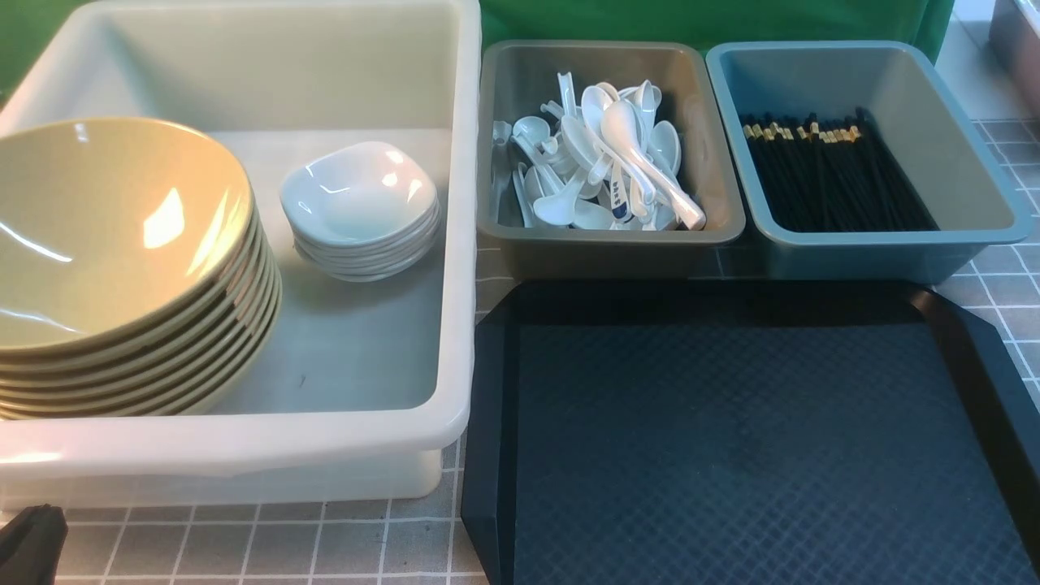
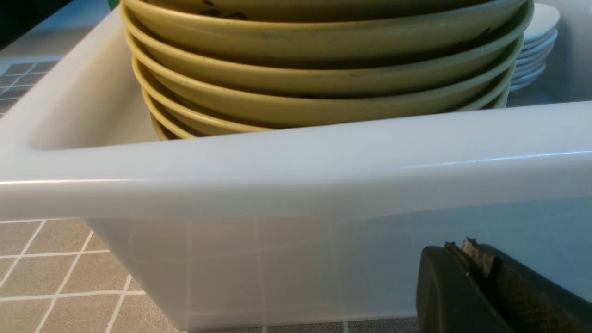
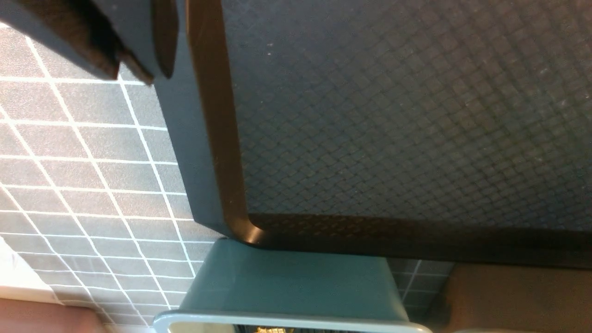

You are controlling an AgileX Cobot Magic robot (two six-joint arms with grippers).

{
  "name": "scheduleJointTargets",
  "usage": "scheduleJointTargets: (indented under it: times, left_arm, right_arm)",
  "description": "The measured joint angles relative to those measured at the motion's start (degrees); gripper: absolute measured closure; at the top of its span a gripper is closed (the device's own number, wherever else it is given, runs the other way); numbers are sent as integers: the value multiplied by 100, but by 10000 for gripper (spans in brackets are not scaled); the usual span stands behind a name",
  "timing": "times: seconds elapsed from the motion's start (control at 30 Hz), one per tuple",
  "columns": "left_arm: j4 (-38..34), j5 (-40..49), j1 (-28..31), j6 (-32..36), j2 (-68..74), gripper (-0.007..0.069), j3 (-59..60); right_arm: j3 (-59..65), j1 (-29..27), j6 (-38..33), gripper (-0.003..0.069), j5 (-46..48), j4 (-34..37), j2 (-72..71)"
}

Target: On grey table put chopsticks spoon bowls plates into blue grey white boxes.

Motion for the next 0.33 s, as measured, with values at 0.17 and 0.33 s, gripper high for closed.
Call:
scheduleJointTargets:
  times: [0.17, 0.33]
  left_arm:
    - [0, 0, 0, 0, 0, 635, 0]
    - [0, 0, 0, 0, 0, 635, 0]
  right_arm:
    - [0, 0, 0, 574, 0, 0, 0]
    - [0, 0, 0, 568, 0, 0, 0]
